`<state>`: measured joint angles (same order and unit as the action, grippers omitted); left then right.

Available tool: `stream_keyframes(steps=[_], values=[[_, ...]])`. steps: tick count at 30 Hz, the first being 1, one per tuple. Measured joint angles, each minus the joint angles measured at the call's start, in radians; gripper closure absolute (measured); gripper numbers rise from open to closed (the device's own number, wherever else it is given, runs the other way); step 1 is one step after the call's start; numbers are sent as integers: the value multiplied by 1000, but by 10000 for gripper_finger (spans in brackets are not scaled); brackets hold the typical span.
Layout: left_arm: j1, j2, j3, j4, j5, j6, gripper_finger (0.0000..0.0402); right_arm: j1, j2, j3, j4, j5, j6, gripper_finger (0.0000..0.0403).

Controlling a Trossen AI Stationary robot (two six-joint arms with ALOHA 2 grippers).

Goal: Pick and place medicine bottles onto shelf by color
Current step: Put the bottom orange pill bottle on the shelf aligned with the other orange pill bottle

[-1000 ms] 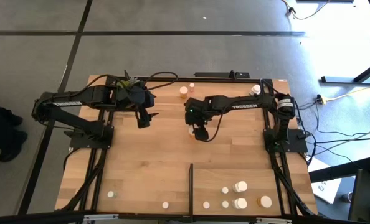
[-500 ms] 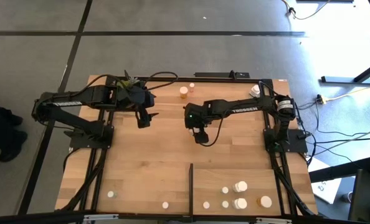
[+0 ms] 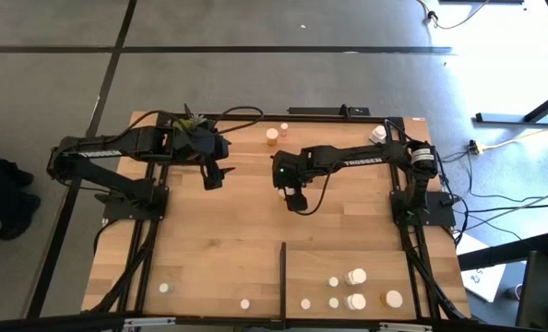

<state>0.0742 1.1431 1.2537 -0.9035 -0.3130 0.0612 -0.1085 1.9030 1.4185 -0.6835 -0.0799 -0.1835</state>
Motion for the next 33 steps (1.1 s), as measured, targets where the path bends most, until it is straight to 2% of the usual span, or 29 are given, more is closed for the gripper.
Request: stream_keyframes(steps=[11, 21, 25, 33], values=[[0, 0, 0, 0, 0, 0, 61, -1, 19, -3, -3, 8, 47, 65], [0, -1, 0, 0, 0, 0, 61, -1, 40, -3, 17, 11, 21, 65], [0, -1, 0, 0, 0, 0, 61, 0, 40, -3, 27, 54, 25, 65], [0, -1, 0, 1, 0, 0, 61, -1, 51, -3, 32, 52, 47, 65]])
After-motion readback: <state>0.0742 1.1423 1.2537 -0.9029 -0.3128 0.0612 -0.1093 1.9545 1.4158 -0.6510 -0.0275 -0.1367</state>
